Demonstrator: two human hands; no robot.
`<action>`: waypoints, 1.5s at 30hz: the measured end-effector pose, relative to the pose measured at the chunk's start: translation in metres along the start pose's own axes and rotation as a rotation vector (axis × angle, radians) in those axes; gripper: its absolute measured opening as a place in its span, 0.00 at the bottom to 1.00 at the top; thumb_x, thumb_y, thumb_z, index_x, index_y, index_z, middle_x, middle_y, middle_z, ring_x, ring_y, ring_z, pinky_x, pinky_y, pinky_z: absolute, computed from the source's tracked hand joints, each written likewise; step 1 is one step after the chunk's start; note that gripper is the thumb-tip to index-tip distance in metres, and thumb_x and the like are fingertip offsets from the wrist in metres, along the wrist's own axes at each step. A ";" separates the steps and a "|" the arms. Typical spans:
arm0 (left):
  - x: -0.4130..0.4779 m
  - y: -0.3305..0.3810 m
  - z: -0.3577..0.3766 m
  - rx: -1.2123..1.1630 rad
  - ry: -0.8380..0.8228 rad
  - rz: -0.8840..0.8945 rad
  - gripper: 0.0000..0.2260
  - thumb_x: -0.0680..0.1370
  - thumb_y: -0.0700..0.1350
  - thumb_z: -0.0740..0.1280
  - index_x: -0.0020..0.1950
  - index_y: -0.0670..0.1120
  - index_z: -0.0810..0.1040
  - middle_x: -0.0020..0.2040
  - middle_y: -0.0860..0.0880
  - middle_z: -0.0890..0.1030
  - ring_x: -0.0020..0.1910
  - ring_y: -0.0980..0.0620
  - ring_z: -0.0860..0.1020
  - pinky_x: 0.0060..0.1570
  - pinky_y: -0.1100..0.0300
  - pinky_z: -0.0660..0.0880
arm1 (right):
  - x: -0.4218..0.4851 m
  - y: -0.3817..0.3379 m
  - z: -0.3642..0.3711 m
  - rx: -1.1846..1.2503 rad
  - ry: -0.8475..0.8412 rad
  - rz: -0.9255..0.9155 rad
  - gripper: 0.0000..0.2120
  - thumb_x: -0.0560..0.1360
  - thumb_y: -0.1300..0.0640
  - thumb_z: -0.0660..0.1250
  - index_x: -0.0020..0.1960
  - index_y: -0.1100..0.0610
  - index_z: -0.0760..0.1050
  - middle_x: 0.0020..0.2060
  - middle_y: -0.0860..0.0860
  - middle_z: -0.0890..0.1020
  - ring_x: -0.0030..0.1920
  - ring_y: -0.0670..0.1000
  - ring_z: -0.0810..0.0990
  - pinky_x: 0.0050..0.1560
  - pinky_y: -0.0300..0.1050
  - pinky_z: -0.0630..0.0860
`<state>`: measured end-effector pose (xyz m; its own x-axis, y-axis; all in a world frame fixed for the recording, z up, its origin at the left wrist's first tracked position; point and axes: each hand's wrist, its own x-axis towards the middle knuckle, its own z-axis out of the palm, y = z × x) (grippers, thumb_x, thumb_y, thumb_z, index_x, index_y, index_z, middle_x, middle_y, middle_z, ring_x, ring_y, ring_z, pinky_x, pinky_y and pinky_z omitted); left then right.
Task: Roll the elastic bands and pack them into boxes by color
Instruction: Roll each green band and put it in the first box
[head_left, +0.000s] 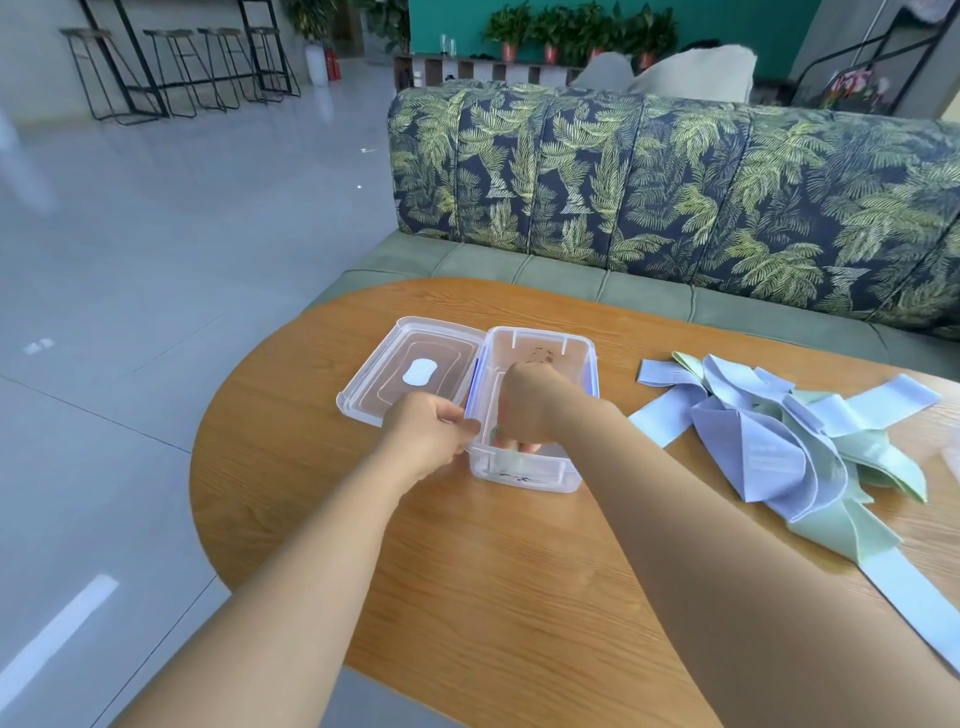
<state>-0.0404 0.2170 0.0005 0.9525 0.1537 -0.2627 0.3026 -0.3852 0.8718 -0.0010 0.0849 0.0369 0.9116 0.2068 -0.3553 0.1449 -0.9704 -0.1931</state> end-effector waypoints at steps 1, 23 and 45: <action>0.000 0.001 0.000 -0.012 -0.011 -0.009 0.11 0.75 0.41 0.72 0.56 0.43 0.78 0.44 0.46 0.82 0.41 0.49 0.82 0.42 0.59 0.80 | 0.001 -0.004 -0.001 -0.005 -0.006 0.012 0.13 0.74 0.58 0.68 0.32 0.55 0.69 0.14 0.43 0.73 0.26 0.39 0.75 0.31 0.38 0.70; 0.006 0.013 0.005 -0.043 0.015 -0.169 0.09 0.68 0.42 0.77 0.42 0.37 0.82 0.39 0.42 0.84 0.35 0.51 0.82 0.26 0.65 0.75 | -0.010 0.009 -0.004 0.421 -0.156 0.066 0.13 0.78 0.64 0.64 0.60 0.68 0.78 0.48 0.61 0.84 0.43 0.53 0.79 0.60 0.50 0.79; 0.010 0.017 0.008 0.001 -0.034 -0.148 0.06 0.69 0.32 0.72 0.42 0.38 0.79 0.47 0.41 0.81 0.46 0.44 0.83 0.43 0.51 0.83 | -0.007 0.026 0.019 0.683 -0.110 0.066 0.03 0.76 0.58 0.70 0.47 0.53 0.82 0.52 0.53 0.84 0.57 0.54 0.81 0.65 0.51 0.75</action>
<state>-0.0251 0.2052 0.0091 0.8982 0.1779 -0.4021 0.4397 -0.3613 0.8223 -0.0112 0.0609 0.0170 0.8606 0.1970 -0.4697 -0.2167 -0.6930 -0.6876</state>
